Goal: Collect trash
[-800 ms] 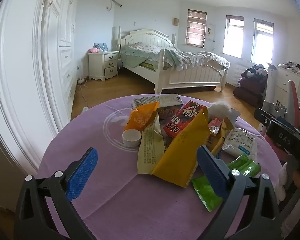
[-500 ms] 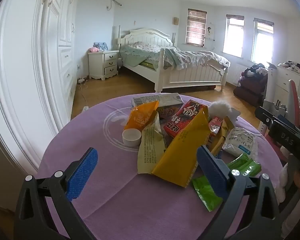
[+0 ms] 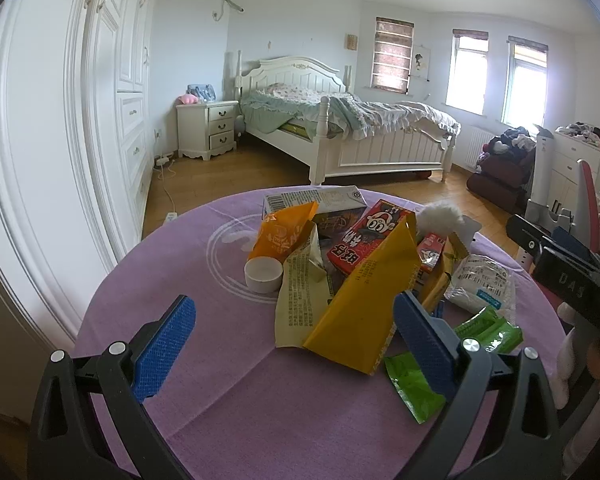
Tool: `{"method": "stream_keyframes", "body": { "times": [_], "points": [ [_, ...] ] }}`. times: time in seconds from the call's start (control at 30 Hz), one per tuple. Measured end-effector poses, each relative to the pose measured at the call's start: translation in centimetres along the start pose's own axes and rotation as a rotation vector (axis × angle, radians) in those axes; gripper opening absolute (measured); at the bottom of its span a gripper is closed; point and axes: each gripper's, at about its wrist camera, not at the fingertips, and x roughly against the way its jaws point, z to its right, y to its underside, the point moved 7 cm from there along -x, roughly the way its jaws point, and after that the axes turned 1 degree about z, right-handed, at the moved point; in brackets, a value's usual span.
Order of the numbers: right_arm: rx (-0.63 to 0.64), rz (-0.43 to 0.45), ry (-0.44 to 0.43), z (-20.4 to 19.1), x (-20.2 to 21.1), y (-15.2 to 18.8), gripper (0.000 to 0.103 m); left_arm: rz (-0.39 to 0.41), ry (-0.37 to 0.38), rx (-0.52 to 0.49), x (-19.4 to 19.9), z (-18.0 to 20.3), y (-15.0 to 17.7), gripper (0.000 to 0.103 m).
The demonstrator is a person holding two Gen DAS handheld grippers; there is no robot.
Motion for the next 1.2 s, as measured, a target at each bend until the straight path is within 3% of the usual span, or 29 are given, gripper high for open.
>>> {"method": "stream_keyframes", "body": {
  "times": [1.07,1.13,1.2],
  "points": [
    [-0.037,-0.001,-0.007,0.8,0.1,0.1,0.099,-0.002,0.000,0.008,0.2,0.1,0.1,0.098],
    [-0.051,-0.016,-0.018,0.9,-0.2,0.2,0.099,-0.008,0.022,0.028,-0.1,-0.1,0.1,0.098],
    [-0.094,-0.076,-0.084,1.2,-0.8,0.7,0.099,-0.010,0.107,0.054,0.0,-0.3,-0.2,0.098]
  ]
}}
